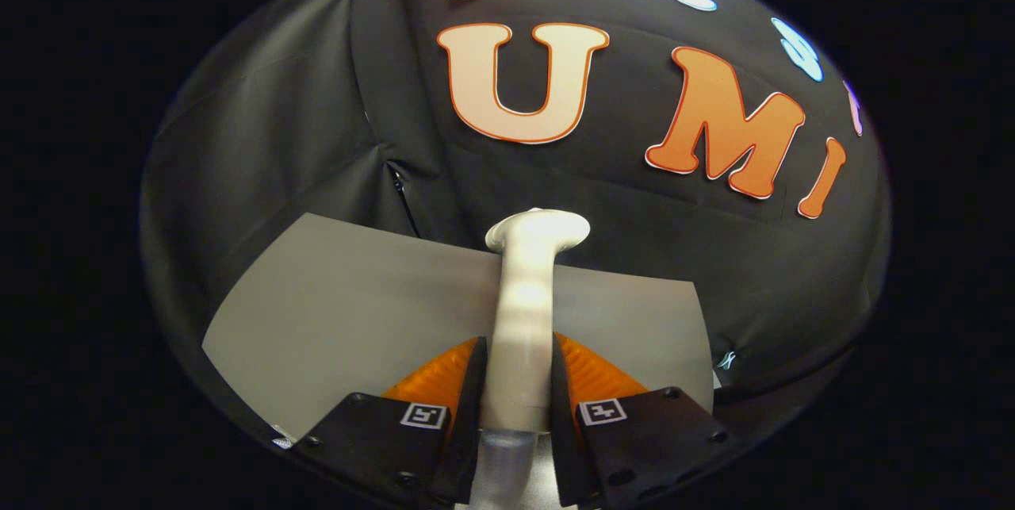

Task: Iron the clothes twice with a garment steamer, once on the left side and once on the right side.

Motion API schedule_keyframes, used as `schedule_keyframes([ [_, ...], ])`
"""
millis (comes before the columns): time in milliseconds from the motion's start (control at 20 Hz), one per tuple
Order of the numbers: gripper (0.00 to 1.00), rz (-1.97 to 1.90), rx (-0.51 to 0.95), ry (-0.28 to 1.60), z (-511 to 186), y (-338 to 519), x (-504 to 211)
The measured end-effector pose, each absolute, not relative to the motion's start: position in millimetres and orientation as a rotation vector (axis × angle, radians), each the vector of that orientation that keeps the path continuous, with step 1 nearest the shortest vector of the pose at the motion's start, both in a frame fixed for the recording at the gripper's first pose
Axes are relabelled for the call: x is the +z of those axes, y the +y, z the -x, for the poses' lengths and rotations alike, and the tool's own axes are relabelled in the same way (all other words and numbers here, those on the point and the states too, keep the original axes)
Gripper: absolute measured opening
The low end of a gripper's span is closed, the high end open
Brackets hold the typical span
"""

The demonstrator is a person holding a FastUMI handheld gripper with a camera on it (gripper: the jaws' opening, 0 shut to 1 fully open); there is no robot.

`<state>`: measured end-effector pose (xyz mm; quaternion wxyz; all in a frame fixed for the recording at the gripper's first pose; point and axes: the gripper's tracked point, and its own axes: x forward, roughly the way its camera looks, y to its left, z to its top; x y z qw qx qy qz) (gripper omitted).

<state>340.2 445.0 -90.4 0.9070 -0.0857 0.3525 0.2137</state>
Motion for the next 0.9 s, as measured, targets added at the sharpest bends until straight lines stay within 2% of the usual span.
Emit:
schedule_keyframes([
  [550, 0.46, 0.144, 0.499, 0.484, -296.9, 430.7, -32.6],
  [900, 0.46, 0.095, 0.581, 0.267, -223.1, 391.9, 38.2],
])
